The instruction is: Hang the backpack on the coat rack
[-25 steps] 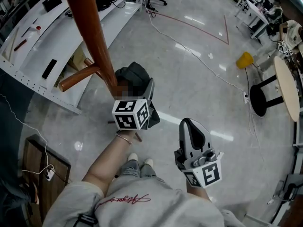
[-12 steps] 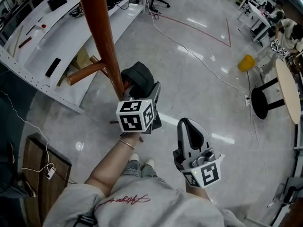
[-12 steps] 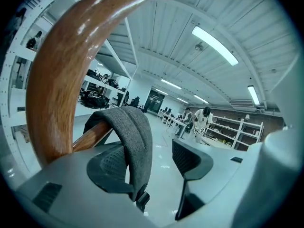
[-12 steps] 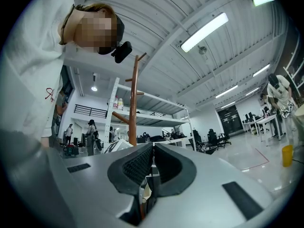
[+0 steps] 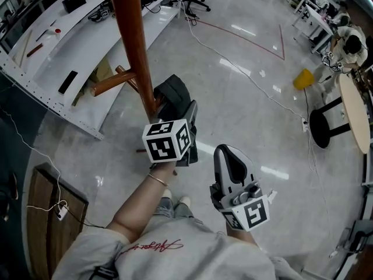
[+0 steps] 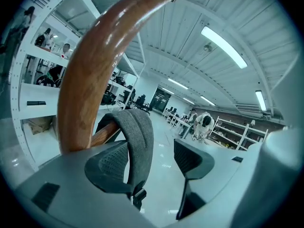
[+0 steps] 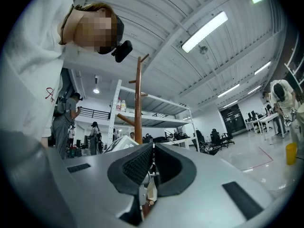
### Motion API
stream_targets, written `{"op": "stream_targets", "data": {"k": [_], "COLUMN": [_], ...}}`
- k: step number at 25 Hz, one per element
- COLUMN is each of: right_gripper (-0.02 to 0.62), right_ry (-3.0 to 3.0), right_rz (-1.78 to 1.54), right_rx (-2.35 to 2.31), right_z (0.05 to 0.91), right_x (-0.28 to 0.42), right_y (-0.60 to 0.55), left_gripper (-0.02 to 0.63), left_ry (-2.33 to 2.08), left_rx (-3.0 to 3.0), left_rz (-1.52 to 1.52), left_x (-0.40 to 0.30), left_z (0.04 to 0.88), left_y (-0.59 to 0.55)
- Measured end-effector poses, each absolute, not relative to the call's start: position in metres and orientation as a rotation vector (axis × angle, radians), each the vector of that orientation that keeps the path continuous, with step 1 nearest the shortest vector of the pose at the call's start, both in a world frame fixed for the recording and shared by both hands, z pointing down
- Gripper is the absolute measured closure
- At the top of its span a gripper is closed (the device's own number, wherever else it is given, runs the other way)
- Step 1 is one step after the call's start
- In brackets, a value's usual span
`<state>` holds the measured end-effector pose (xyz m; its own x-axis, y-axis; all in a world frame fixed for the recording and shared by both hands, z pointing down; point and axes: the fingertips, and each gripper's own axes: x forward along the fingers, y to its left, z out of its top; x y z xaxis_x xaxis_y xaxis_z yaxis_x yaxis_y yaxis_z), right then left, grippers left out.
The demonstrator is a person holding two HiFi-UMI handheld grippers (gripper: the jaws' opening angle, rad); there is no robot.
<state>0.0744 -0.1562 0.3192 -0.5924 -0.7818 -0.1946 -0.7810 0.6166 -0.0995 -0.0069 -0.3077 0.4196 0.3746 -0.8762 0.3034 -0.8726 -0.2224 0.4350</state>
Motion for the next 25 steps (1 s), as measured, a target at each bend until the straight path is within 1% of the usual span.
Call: {"op": "stream_targets", "data": {"k": [6,12,16,19,20,21,23,25], "right_gripper": [0.574,0.574,0.574,0.574,0.574,0.574,0.574,0.574], "right_ry": [2.623,2.623,2.619,2.615,2.615,2.614,2.613,2.612], "right_rz": [0.005,0.024,0.041,0.061,0.067,0.073,0.080,0.090], "right_rx": [-1.263,-1.236,-1.224,-1.212,-1.207,-1.202,-1.197,-1.195], "right_z": [0.314,0.310,0.307,0.301,0.299,0.298,0.296,0.294], "right_x": [0.070,0.064,0.062,0.060,0.059,0.058,0.056,0.054], "right_y": [-0.151,-0.143,-0.138,-0.135,-0.134,-0.132,-0.131,-0.130], "left_gripper": [0.302,0.302,0.304,0.305,0.321,0.360,0.497,0.569], "left_ry": [-1.522,-1.466,-1.432,-1.356,-1.348,-1.353,-1.383,-1.397], "left_rx": [2.143,2.122,2.179,2.238,2.251,2.262,2.287,2.333], "left_rz": [-0.032,-0.079,-0.152,-0.267,-0.295,-0.312,-0.331,-0.344], "left_x": [-0.011,-0.020,-0.026,-0.027,-0.029,-0.032,-0.039,-0.043], "left_z": [0.411,0.422,0.408,0.385,0.378,0.372,0.363,0.353], "left_y": [-0.290,-0.259,-0.235,-0.219,-0.214,-0.208,-0.199,-0.188]}}
